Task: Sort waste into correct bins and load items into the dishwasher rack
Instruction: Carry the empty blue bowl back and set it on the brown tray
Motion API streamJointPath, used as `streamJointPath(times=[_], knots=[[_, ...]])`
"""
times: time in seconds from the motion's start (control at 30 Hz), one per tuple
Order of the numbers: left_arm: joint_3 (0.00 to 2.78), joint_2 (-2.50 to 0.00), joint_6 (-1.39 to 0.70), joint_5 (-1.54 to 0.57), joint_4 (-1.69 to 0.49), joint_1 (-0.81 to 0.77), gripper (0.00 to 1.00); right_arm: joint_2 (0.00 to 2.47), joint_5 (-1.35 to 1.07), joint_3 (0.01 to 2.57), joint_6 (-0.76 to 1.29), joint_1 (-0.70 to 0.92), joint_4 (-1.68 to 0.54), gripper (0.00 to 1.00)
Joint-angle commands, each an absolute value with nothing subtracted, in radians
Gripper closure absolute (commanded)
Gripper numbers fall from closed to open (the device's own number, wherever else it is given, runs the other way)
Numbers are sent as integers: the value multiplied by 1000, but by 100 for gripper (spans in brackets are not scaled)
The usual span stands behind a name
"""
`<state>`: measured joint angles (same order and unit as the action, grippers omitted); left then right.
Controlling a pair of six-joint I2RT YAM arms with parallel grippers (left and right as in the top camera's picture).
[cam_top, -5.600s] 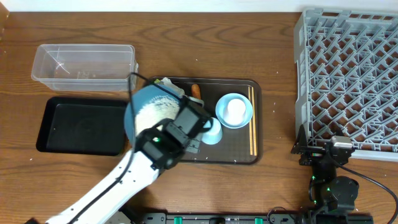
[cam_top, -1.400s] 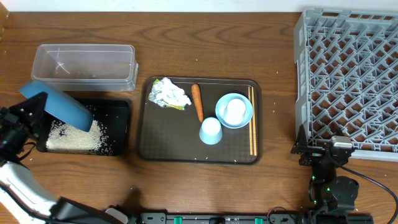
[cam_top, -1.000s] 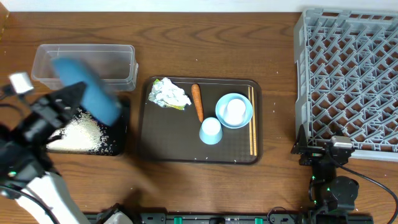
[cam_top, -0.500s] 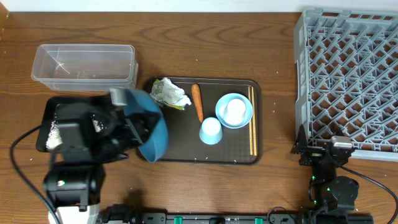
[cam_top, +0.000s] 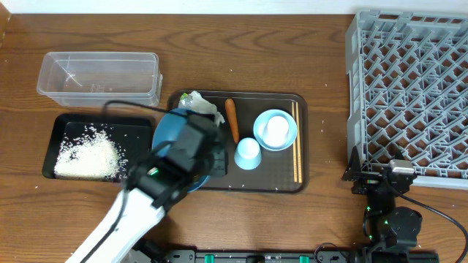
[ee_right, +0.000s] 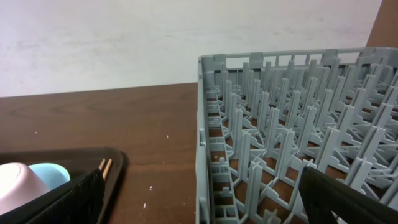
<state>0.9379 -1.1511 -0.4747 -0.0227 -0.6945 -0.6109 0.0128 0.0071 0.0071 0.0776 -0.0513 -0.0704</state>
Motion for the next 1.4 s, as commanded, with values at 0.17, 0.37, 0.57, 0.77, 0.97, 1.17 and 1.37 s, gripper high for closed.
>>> streamJointPath(times=[0.17, 0.37, 0.57, 0.77, 0.97, 1.17, 1.37], knots=[[944, -1331, -524, 102, -669, -639, 94, 9, 2, 6, 65, -51, -75, 1], [944, -1430, -564, 93, -669, -641, 94, 9, 2, 6, 65, -51, -75, 1], [944, -1476, -585, 41, -664, -641, 93, 9, 2, 6, 65, -51, -75, 1], [947, -1470, -585, 41, -662, -641, 83, 9, 2, 6, 65, -51, -75, 1], [967, -1420, -581, 33, -675, -641, 77, 9, 2, 6, 65, -51, -75, 1], [972, -1310, -581, 35, -686, -639, 55, 9, 2, 6, 65, -51, -75, 1], [973, -1156, -580, 35, -701, -605, 37, 9, 2, 6, 65, -51, -75, 1]])
